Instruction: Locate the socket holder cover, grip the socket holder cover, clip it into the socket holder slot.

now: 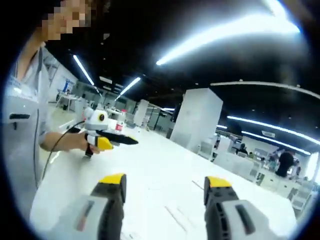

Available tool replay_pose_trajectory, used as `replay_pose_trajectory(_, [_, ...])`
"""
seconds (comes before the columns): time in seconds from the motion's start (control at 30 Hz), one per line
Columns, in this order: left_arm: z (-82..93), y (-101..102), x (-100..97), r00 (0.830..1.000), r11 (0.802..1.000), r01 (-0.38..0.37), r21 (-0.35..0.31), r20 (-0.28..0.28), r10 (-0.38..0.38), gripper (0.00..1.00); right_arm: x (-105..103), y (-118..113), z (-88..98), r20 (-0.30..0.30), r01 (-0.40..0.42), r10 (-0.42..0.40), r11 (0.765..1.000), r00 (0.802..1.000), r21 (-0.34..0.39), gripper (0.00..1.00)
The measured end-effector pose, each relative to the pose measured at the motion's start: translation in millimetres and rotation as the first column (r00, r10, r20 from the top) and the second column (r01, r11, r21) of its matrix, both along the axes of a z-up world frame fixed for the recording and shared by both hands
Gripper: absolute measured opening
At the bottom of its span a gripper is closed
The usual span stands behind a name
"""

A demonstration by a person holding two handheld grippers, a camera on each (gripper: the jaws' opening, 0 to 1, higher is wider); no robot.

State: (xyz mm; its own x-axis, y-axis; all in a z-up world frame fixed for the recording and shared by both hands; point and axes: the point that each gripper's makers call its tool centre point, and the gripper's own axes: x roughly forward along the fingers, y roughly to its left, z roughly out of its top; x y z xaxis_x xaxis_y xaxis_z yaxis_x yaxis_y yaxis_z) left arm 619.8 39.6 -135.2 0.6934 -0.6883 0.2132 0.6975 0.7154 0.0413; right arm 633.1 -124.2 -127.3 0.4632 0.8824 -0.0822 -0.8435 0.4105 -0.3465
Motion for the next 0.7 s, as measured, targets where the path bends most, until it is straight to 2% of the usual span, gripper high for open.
replay_pose_trajectory(0.1, [-0.5,-0.4,-0.1,1.000,1.000,-0.001,0.004,-0.001,0.001,0.63,2.0,-0.8,-10.6,-0.016,-0.031,0.029,0.995,0.999,-0.099,0.64])
replay_pose_trajectory(0.17, [-0.4,-0.2,-0.1,1.000,1.000,-0.002,0.004,0.000,0.002,0.63,1.7,-1.0,-14.3,-0.023,-0.046,0.043,0.990,0.999,-0.132,0.64])
replay_pose_trajectory(0.3, [-1.2,-0.1,0.1,1.000,1.000,-0.004,0.008,-0.001,0.004,0.63,1.9,-3.2,-32.5,-0.064,-0.104,0.089,0.954,0.994,-0.280,0.62])
replay_pose_trajectory(0.43, [-1.7,0.0,0.2,1.000,1.000,-0.005,0.009,-0.003,0.005,0.63,2.5,-5.3,-43.8,-0.098,-0.147,0.119,0.920,0.988,-0.364,0.61])
replay_pose_trajectory(0.47, [-1.8,0.2,0.3,1.000,1.000,-0.006,0.009,-0.003,0.006,0.63,2.4,-5.7,-46.5,-0.102,-0.158,0.128,0.908,0.986,-0.389,0.61])
replay_pose_trajectory(0.53, [-1.9,0.3,0.5,1.000,1.000,-0.007,0.010,-0.003,0.007,0.63,3.3,-7.5,-56.2,-0.109,-0.185,0.152,0.867,0.982,-0.462,0.61])
replay_pose_trajectory(0.63, [-2.5,0.2,0.6,1.000,1.000,-0.006,0.013,-0.005,0.006,0.63,1.7,-10.1,-69.4,-0.148,-0.221,0.167,0.819,0.975,-0.529,0.61])
replay_pose_trajectory(0.67, [-3.3,-0.3,0.7,1.000,1.000,-0.005,0.017,-0.006,0.005,0.63,0.4,-12.3,-77.7,-0.173,-0.245,0.177,0.784,0.969,-0.570,0.61])
replay_pose_trajectory(0.7, [-3.6,-0.4,0.8,1.000,1.000,-0.005,0.019,-0.007,0.005,0.63,0.0,-13.6,-81.4,-0.189,-0.257,0.180,0.768,0.965,-0.586,0.61])
